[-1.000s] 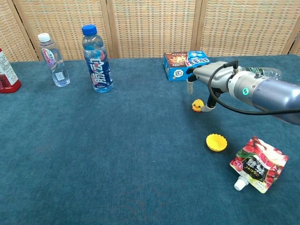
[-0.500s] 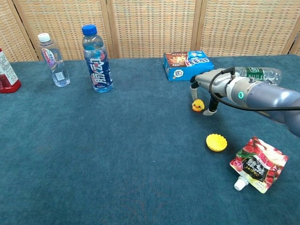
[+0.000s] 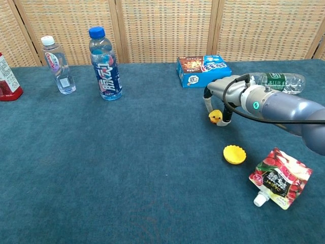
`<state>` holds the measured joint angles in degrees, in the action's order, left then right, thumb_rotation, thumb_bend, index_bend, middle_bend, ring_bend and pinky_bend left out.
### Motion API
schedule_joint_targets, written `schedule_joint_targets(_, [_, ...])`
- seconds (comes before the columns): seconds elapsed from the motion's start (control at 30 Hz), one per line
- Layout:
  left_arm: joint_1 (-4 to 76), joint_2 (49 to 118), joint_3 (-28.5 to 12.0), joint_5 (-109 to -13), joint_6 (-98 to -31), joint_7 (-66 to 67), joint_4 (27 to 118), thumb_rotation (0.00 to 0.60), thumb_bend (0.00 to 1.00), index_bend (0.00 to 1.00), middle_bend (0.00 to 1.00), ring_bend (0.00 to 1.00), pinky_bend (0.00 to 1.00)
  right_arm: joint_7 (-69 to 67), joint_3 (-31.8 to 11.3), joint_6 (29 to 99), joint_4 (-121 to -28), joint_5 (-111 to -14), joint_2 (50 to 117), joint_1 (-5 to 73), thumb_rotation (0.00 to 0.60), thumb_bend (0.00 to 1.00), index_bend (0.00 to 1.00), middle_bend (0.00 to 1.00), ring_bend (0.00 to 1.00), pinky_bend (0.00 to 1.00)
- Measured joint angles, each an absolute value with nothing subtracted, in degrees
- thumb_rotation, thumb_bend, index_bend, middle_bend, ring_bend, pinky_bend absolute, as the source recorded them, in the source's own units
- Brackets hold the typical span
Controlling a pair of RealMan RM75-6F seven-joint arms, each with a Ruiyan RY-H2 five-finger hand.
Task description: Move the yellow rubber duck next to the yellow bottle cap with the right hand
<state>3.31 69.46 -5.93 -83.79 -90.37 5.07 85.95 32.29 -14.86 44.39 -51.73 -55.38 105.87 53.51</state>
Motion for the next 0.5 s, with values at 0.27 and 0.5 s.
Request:
schedule_joint_targets(0.27, [3.4,69.4,-5.8,-84.0,-90.4,4.9,86.1,0.6,0.08,0.0,0.0,0.0,0.0,33.9,-14.5,46.3,-55.0,-55.4,104.8,53.1,0.6,0.21,0.49,0.15,0.0,0.05])
schedule_joint_targets(0.5, [3.3,69.2,-5.3,-85.1,-90.7,4.4,86.4,0.6,0.08,0.0,0.0,0.0,0.0,37.1,-13.6,50.5,-62.6,-55.6,102.5,51.6,0.6,0.21,0.49,0.15,0.0,0.05])
